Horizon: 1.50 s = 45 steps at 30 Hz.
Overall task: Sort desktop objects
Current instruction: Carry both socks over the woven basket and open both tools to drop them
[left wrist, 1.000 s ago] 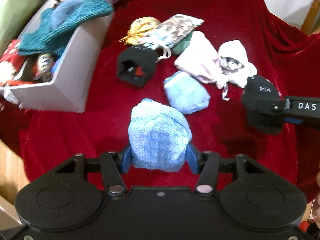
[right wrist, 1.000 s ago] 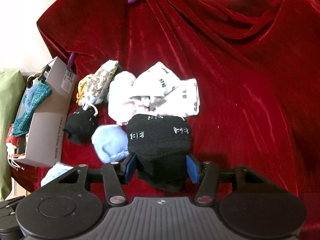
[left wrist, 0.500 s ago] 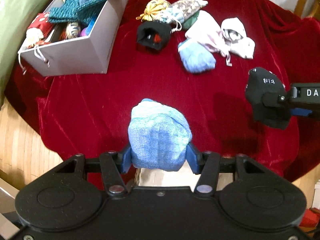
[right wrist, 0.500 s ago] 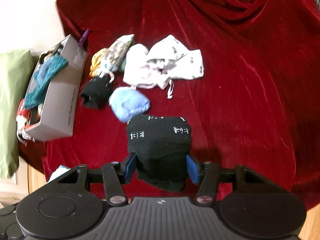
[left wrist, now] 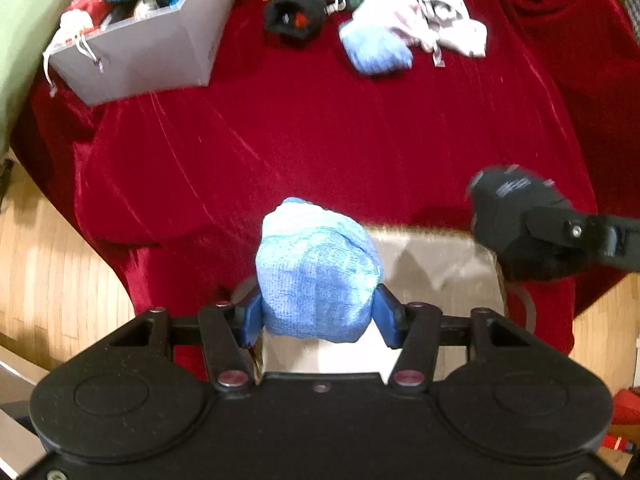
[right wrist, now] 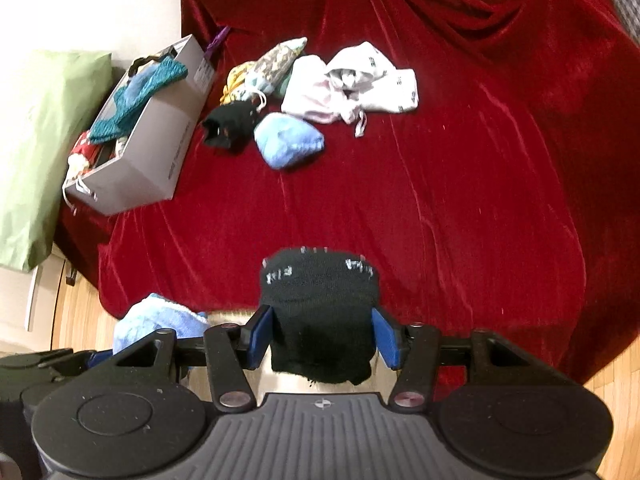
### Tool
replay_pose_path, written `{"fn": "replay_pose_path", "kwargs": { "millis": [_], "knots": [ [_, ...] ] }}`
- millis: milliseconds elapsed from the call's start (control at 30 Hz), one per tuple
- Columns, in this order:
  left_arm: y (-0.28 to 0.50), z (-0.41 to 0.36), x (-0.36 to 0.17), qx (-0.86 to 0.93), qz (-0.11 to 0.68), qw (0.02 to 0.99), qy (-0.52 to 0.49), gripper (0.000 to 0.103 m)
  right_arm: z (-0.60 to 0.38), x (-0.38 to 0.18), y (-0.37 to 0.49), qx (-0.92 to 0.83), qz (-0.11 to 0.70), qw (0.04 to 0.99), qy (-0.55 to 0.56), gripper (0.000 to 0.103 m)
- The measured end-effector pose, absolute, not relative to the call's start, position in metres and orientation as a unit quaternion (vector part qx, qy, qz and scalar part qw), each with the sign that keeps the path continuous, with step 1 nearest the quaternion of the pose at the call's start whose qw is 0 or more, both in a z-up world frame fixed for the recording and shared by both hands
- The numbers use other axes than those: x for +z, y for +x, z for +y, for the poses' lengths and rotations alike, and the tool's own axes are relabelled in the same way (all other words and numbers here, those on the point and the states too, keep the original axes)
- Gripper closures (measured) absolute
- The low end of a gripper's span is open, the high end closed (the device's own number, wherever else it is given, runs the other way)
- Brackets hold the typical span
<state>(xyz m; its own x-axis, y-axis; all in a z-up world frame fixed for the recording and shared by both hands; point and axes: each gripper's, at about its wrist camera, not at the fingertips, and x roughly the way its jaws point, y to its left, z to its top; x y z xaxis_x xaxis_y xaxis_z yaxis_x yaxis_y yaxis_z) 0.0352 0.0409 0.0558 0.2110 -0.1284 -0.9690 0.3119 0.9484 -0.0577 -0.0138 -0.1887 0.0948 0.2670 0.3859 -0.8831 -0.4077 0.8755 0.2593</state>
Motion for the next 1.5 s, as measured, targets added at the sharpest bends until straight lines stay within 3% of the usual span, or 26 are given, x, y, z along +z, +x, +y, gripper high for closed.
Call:
{"fn": "replay_pose_path", "kwargs": {
  "millis": [167,300,633,1300,1500],
  "knots": [
    [0.017,0.036,0.039,-0.151,0.621,0.764,0.089,0.050,-0.200,0.086,-0.039,0.264,0.554,0.789,-0.010,0.061],
    [0.012,0.032,0.021,-0.151,0.641,0.747,0.092,0.049,-0.200,0.068,-0.046,0.255,0.573,0.779,-0.022,0.083],
    [-0.001,0.033,0.006,-0.138,0.654,0.738,0.092,0.049,-0.198,0.035,-0.052,0.247,0.617,0.747,-0.017,0.083],
    [-0.029,0.028,-0.007,-0.128,0.673,0.719,0.112,0.049,-0.196,0.029,-0.060,0.246,0.621,0.743,-0.037,0.081],
    [-0.037,0.024,-0.001,-0.144,0.669,0.718,0.128,0.046,-0.198,0.025,-0.058,0.247,0.628,0.737,-0.030,0.076]
  ]
}}
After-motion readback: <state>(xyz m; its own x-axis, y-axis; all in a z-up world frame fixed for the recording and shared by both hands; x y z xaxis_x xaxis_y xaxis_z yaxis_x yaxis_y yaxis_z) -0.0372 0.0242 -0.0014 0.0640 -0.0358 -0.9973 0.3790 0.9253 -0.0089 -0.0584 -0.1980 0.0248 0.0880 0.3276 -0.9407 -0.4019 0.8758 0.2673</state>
